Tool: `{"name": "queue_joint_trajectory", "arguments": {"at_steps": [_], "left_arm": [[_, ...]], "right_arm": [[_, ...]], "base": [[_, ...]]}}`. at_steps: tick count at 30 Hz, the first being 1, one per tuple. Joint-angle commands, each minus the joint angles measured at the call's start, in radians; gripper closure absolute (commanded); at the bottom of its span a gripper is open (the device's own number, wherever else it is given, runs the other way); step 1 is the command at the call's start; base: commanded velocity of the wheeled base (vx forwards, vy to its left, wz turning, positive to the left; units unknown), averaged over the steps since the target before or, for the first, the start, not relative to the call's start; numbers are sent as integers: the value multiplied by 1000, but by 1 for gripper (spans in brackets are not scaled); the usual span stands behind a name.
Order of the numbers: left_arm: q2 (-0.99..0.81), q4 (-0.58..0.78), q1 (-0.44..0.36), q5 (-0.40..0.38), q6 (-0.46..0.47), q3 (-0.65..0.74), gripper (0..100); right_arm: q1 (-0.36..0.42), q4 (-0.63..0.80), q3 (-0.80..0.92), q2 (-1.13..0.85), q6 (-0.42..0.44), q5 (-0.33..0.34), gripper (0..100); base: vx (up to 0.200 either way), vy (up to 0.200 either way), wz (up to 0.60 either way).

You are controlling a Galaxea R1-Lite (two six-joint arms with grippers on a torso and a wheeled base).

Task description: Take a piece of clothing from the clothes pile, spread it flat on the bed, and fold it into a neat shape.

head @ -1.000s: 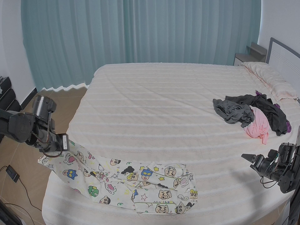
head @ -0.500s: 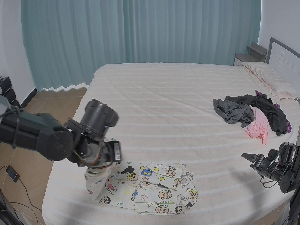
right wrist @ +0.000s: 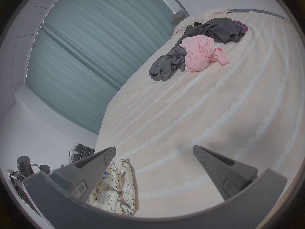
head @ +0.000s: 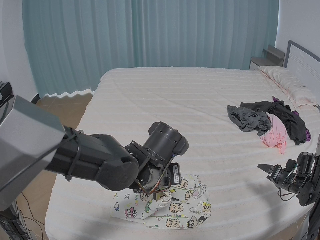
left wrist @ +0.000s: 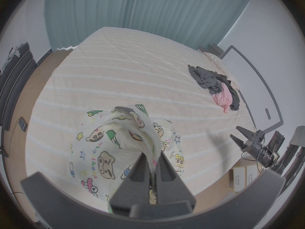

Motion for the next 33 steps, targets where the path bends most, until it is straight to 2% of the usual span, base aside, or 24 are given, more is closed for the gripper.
{"name": "queue_joint_trajectory", "arguments": {"at_steps": [1, 6, 12, 15, 16, 27, 33], "left_arm": [[14, -47, -14, -3, -8, -8, 100], [13, -135, -35, -12, -41, -8, 100], [17, -147, -41, -19, -41, -7, 100], [13, -145, -41, -49, -43, -2, 100], [13, -144, -41, -55, -43, -2, 0], [8, -142, -44, -59, -72, 1, 0], [-112, -138, -1, -65, -143, 76, 0]], "right_arm": [[0, -7, 18, 6, 0, 1, 0], [0, -7, 18, 6, 0, 1, 0], [0, -7, 18, 6, 0, 2, 0], [0, -7, 18, 6, 0, 2, 0], [0, -7, 18, 8, 0, 2, 0], [0, -7, 18, 20, 0, 2, 0], [3, -6, 18, 24, 0, 4, 0]], "base": [[0, 0, 0], [0, 0, 0], [0, 0, 0], [0, 0, 0], [0, 0, 0], [0, 0, 0], [0, 0, 0]]}}
